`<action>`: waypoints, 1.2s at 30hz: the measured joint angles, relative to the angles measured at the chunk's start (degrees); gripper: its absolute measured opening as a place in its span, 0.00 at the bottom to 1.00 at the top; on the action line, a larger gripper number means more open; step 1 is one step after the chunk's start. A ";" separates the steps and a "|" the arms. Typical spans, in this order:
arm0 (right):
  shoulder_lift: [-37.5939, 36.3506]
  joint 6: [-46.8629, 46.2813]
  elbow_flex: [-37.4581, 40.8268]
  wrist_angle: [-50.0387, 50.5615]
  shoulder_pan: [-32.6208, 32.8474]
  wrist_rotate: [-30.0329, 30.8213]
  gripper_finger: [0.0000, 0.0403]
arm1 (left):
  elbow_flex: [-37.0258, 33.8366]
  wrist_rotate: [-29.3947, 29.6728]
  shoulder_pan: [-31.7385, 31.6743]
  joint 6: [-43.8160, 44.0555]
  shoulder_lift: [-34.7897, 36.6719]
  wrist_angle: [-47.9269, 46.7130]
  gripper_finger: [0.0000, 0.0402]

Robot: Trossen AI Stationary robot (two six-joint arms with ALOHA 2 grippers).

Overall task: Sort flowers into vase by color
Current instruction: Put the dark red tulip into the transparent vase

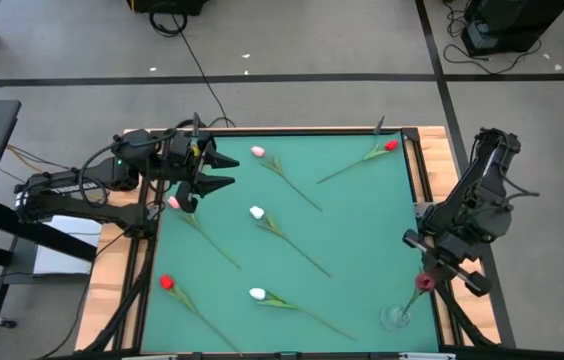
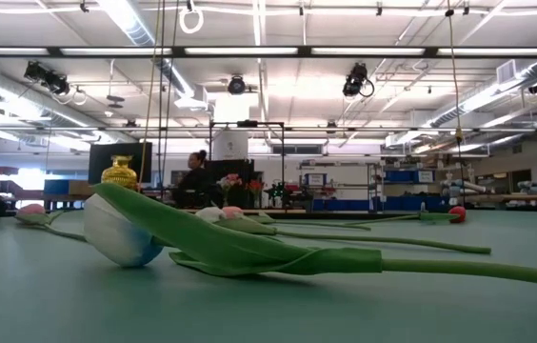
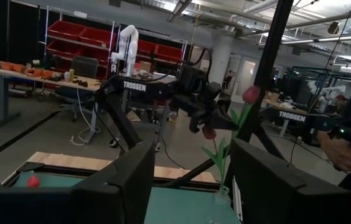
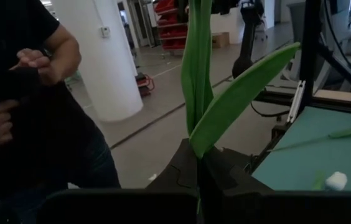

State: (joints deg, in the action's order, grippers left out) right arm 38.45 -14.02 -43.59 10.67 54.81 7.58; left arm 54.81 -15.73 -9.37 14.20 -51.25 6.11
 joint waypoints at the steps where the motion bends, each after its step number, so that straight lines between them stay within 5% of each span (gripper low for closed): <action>1: 0.20 -0.36 0.00 -0.17 -0.02 -0.11 0.01 | 0.00 0.00 0.00 0.00 0.00 -0.01 0.54; 14: 3.57 0.64 -0.02 1.14 -0.02 -0.17 0.07 | 0.00 0.00 0.00 0.01 0.00 0.00 0.54; 30: 2.00 -5.61 -0.02 1.02 -0.02 -4.30 0.43 | 0.00 0.00 0.00 0.00 0.01 -0.01 0.54; 36: 1.66 -9.24 -0.02 3.94 -0.02 -7.13 0.47 | 0.00 0.00 0.00 0.02 0.01 -0.01 0.54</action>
State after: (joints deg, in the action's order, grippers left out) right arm 40.12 -23.25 -43.62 14.61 54.78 0.45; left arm 54.81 -15.73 -9.37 14.22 -51.24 6.11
